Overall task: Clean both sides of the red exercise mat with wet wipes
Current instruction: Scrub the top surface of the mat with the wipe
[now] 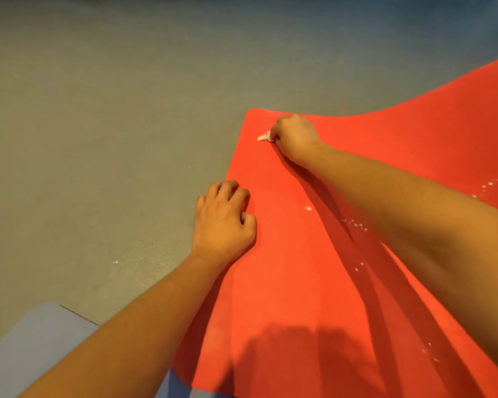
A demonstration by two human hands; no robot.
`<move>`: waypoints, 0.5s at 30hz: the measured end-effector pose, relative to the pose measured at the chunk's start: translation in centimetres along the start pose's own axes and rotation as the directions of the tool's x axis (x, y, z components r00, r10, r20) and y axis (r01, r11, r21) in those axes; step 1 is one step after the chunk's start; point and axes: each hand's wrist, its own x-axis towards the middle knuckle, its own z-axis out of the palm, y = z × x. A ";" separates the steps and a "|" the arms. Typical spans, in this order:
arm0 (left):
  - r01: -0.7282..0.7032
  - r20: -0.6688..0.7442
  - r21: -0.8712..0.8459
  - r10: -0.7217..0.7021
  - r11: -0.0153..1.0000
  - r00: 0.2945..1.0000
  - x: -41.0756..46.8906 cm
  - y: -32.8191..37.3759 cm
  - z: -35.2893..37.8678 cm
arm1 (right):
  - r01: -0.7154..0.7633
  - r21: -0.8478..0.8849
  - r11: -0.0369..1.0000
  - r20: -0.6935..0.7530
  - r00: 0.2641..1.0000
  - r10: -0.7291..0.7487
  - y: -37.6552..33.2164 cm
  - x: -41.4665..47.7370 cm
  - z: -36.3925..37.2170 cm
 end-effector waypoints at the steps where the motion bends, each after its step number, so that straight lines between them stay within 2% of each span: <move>1: 0.002 -0.001 -0.013 -0.002 1.000 1.000 0.1 -0.1 0.0 | -0.039 0.014 0.999 -0.008 0.999 0.039 0.0 0.4 0.4; 4: -0.005 0.006 -0.029 0.005 1.000 1.000 0.1 -0.1 -0.1 | -0.083 0.011 0.996 -0.043 0.996 0.083 -1.7 -0.7 0.5; 8: 0.034 -0.040 -0.012 -0.034 0.999 0.999 0.1 0.0 -0.4 | 0.040 0.111 0.993 -0.152 0.988 -0.023 -4.8 -6.7 -0.2; 12: 0.119 -0.092 -0.003 -0.118 0.993 0.989 -0.1 0.2 -0.6 | 0.140 0.179 0.974 -0.160 0.981 -0.112 -8.1 -14.9 -1.6; 15: 0.187 -0.077 0.022 -0.185 0.982 0.980 -0.1 0.3 -0.6 | 0.253 0.212 0.944 -0.141 0.964 -0.227 -8.9 -18.3 -2.4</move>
